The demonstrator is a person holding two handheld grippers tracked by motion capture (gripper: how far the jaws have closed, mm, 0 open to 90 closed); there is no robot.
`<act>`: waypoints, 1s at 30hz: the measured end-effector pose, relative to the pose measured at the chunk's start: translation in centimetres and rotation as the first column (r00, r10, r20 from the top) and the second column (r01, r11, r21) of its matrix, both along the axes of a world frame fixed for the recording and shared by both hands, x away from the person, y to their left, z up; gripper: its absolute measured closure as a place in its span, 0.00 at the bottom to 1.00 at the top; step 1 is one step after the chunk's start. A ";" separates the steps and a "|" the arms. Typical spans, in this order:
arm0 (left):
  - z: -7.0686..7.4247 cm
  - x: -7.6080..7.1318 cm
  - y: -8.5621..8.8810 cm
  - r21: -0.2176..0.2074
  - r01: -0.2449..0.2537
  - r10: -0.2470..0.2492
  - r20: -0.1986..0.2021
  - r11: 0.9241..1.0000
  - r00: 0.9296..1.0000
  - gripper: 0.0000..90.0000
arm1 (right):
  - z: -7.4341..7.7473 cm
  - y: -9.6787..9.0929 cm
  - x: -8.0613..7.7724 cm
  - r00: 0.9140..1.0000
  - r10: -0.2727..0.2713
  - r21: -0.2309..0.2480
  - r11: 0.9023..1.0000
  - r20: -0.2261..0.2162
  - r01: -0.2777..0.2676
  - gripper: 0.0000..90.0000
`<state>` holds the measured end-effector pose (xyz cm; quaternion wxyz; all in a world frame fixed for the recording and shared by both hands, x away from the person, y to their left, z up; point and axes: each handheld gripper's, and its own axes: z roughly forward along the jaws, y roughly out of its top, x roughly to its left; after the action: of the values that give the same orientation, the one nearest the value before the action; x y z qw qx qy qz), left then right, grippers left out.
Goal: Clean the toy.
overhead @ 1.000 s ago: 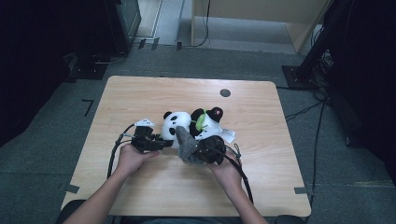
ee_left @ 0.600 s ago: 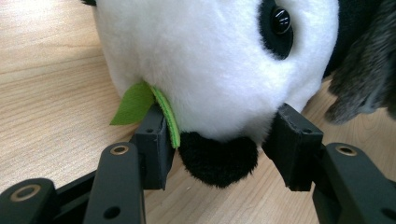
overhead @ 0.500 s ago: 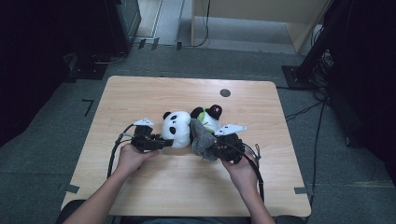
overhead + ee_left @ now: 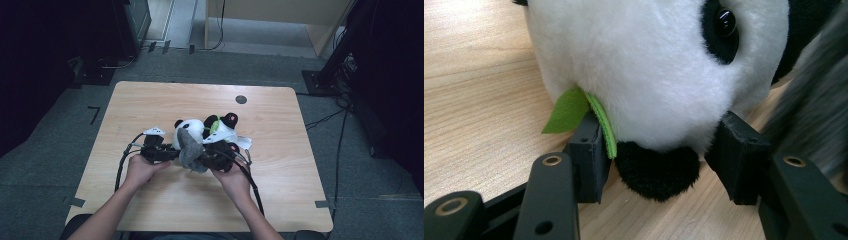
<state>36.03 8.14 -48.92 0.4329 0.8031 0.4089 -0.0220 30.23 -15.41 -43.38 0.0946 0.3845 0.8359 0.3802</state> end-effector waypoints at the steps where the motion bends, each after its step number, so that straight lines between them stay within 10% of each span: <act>1: 0.0 0.0 0.0 0.001 -0.001 0.001 0.001 1.000 1.000 0.51 | -0.4 0.5 0.2 1.000 0.000 -0.017 1.000 0.001 0.000 0.85; 10: 0.0 0.0 0.0 0.006 0.000 0.000 -0.004 1.000 1.000 0.52 | -3.2 0.8 -0.7 0.988 -0.119 -0.017 0.993 0.096 0.121 0.84; 30: 0.0 0.1 0.1 0.000 0.002 -0.002 -0.009 1.000 1.000 0.52 | -4.1 -4.7 -3.7 0.950 -0.293 -0.018 0.955 0.107 0.296 0.84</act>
<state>36.11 8.26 -48.97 0.4312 0.8033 0.4100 -0.0260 26.49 -20.06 -47.46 0.1997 0.4829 0.7695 0.3672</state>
